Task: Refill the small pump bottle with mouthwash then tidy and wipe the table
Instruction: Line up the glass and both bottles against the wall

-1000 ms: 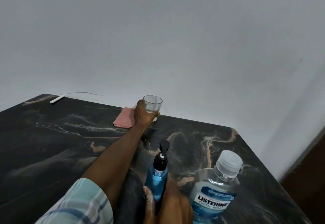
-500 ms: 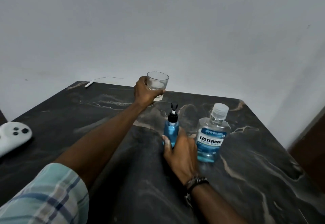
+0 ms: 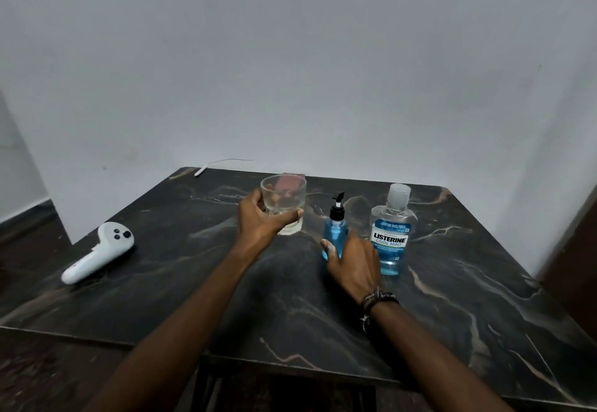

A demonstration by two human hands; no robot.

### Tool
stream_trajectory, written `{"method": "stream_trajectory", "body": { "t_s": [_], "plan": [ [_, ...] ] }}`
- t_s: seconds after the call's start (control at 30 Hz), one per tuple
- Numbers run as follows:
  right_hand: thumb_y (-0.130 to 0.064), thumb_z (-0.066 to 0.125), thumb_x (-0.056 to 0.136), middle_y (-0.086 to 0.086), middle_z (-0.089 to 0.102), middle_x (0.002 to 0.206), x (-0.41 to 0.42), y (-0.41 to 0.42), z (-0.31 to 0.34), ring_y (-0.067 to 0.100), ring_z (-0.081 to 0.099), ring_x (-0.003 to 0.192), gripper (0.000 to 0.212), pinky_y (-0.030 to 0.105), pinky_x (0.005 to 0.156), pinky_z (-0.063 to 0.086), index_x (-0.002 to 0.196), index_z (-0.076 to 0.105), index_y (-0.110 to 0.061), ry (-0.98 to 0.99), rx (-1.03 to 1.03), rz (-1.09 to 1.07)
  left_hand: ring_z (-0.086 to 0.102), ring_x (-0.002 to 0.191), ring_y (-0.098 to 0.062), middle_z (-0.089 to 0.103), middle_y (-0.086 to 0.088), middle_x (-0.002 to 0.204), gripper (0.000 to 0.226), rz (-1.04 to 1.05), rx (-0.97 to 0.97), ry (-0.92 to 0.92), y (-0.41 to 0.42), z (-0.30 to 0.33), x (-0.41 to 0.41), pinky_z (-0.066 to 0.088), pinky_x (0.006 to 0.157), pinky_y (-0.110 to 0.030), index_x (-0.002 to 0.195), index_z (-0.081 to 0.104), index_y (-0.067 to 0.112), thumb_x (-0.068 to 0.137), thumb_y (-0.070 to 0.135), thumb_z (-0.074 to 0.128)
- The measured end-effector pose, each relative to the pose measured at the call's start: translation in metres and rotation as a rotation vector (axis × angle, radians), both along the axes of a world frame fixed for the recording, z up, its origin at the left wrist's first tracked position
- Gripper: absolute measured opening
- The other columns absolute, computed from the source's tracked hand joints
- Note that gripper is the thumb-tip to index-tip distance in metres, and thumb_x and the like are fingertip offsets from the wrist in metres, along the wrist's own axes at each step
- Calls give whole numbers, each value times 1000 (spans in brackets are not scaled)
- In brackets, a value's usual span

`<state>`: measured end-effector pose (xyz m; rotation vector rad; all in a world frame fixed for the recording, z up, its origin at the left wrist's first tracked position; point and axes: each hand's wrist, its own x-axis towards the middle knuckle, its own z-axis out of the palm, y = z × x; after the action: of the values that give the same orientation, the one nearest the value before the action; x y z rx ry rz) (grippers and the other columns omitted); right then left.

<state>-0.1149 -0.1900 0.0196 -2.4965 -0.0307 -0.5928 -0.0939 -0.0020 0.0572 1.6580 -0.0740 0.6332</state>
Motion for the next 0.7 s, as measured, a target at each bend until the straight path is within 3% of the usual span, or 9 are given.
{"method": "stream_trajectory", "body": {
  "t_s": [0.07, 0.13, 0.2, 0.27, 0.37, 0.5, 0.6, 0.7],
  "plan": [
    [-42, 65, 89, 8, 67, 99, -3, -2, 6, 22, 64, 83, 43, 26, 65, 42, 116, 50, -13, 6, 28, 31, 71, 89, -13, 72, 4, 96, 58, 8, 12, -11, 0, -5, -10, 59, 72, -22, 98, 62, 31, 53, 19, 96],
    [-33, 69, 87, 9, 64, 114, -5, -3, 15, 27, 65, 100, 60, 29, 76, 49, 134, 38, -12, 0, 93, 112, 71, 86, -11, 72, 8, 93, 57, 19, 3, -23, 0, -9, -14, 58, 70, -21, 93, 61, 35, 52, 20, 96],
    [-23, 71, 86, 10, 54, 137, -5, -1, 25, 27, 57, 120, 83, 34, 96, 48, 149, 18, -15, 12, 160, 227, 73, 84, -10, 74, 10, 90, 56, 19, -12, -32, -1, -13, -17, 59, 69, -22, 94, 64, 33, 50, 23, 97],
    [-18, 71, 86, 11, 37, 154, -2, 2, 33, 28, 45, 135, 98, 39, 108, 38, 155, 1, -20, 27, 160, 295, 74, 89, -17, 75, 3, 95, 61, 3, -18, -32, -2, -17, -20, 62, 74, -34, 100, 66, 26, 47, 31, 96],
    [-9, 70, 86, 16, 38, 153, 4, 3, 37, 32, 51, 130, 112, 45, 105, 45, 152, -19, -30, 6, 123, 356, 74, 91, -18, 76, 1, 100, 63, -17, -48, -55, -4, -23, -22, 62, 78, -39, 101, 67, 31, 45, 34, 95],
    [-2, 72, 82, 15, 43, 150, 9, 2, 32, 28, 55, 126, 118, 37, 102, 46, 150, -16, -41, -79, 126, 377, 73, 94, -11, 74, 9, 101, 64, -22, -42, -65, -6, -30, -25, 61, 78, -27, 100, 65, 47, 46, 33, 96],
    [-15, 77, 82, 11, 48, 146, 12, 2, 25, 24, 55, 126, 112, 24, 95, 38, 153, -6, -39, -182, 89, 368, 72, 96, -13, 73, 5, 105, 71, -21, -51, -36, -5, -36, -27, 61, 82, -33, 110, 62, 34, 51, 19, 98],
    [-32, 80, 78, 12, 51, 139, 12, 2, 24, 23, 56, 121, 111, 27, 94, 42, 152, -2, -42, -243, 64, 377, 72, 97, -14, 73, 0, 106, 74, -40, -60, -29, -4, -39, -27, 61, 84, -36, 116, 61, 20, 52, 15, 97]
  ]
}}
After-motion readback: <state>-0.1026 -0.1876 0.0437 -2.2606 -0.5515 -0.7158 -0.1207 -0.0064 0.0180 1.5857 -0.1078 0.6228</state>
